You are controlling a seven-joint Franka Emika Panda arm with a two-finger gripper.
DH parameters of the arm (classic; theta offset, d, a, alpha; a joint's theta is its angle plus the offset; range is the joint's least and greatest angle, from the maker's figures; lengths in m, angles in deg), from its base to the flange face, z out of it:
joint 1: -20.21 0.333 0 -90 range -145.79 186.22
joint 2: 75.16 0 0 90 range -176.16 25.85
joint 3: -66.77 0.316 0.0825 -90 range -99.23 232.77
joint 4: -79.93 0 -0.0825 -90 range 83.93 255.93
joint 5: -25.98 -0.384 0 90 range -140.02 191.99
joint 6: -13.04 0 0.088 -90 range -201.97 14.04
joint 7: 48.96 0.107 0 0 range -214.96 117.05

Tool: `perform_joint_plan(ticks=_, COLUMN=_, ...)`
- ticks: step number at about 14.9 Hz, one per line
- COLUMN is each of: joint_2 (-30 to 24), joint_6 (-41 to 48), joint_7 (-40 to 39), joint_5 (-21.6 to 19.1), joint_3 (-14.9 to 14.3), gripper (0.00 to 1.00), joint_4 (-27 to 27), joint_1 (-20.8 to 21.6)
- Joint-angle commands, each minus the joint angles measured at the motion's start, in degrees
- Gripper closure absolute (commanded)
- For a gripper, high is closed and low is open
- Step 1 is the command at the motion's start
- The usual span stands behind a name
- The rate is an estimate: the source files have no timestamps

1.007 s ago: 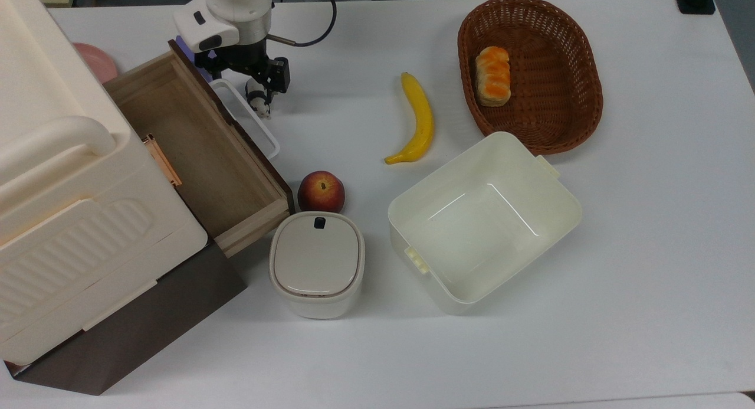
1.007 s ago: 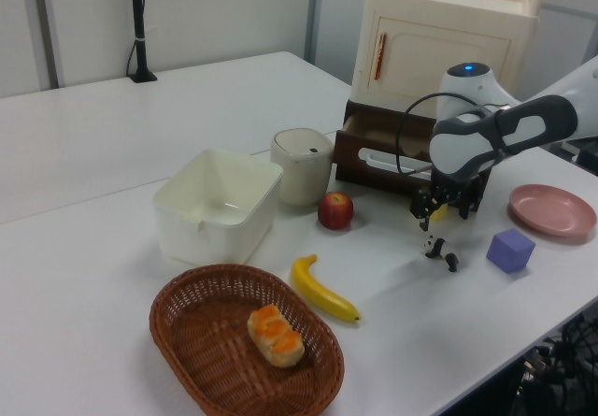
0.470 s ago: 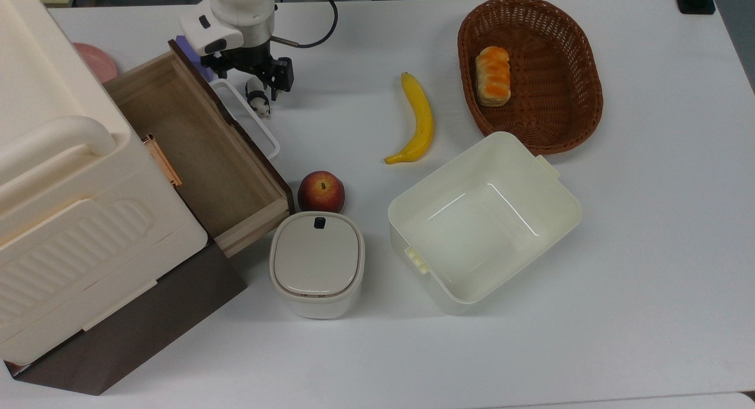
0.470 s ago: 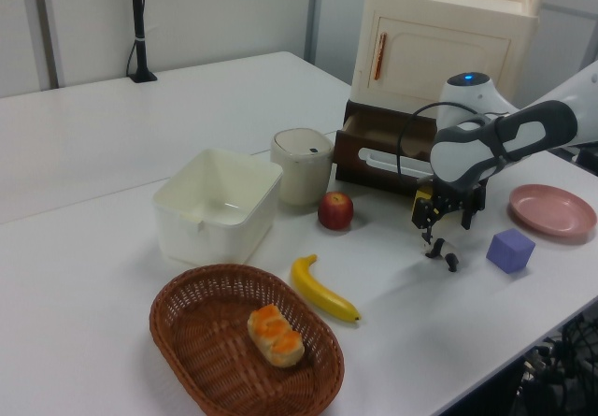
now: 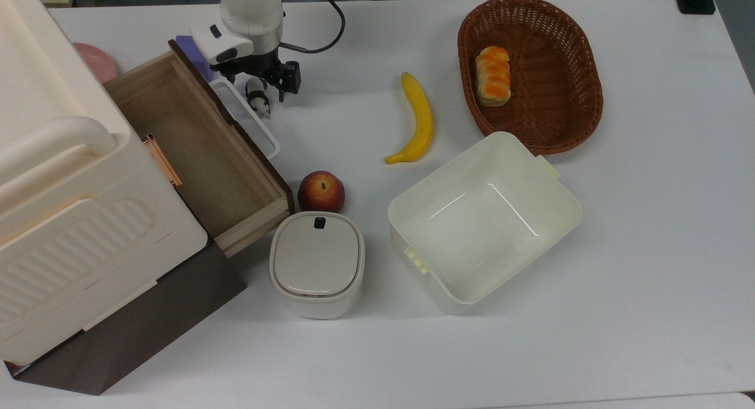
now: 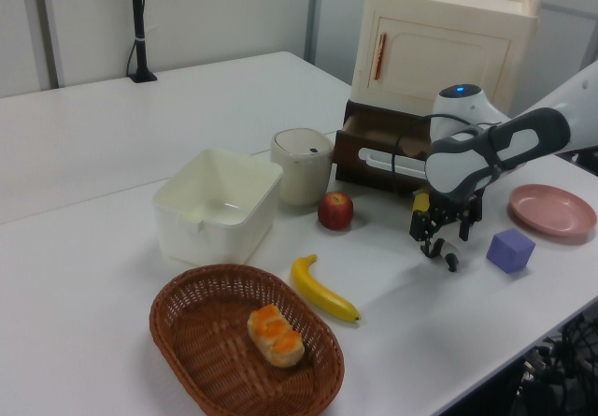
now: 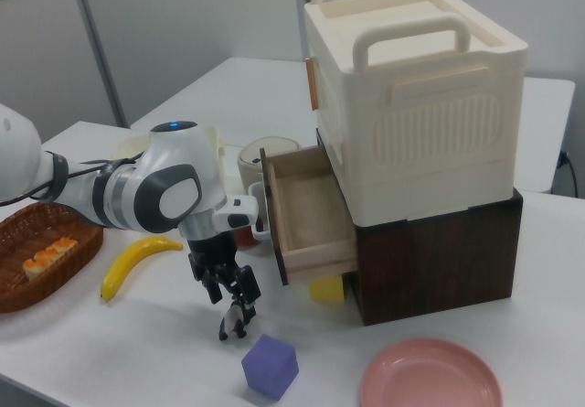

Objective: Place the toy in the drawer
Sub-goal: 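Lower the gripper onto the black-and-white panda toy and close it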

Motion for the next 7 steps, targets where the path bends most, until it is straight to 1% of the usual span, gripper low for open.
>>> perform_joint_plan(ticks=1, joint_2=0.59, joint_6=-2.13, joint_7=-0.89, joint_5=-0.92, joint_3=-0.35, gripper=0.0, joint_4=0.84, joint_1=0.71)
perform_joint_plan(ticks=4, joint_2=1.65, joint_6=-2.74, joint_7=-1.16, joint_5=-0.92, joint_3=-0.35, gripper=0.0, joint_4=0.84, joint_1=0.71)
perform_joint_plan(ticks=5, joint_2=1.74, joint_6=-3.09, joint_7=-1.16, joint_5=-0.92, joint_3=-0.35, gripper=0.05, joint_4=0.84, joint_1=0.71)
perform_joint_plan(ticks=6, joint_2=1.74, joint_6=-3.09, joint_7=-1.07, joint_5=-0.92, joint_3=-0.35, gripper=0.28, joint_4=0.84, joint_1=0.71)
perform_joint_plan(ticks=7, joint_2=1.65, joint_6=-3.09, joint_7=-1.07, joint_5=-0.92, joint_3=-0.35, gripper=0.48, joint_4=0.84, joint_1=0.71)
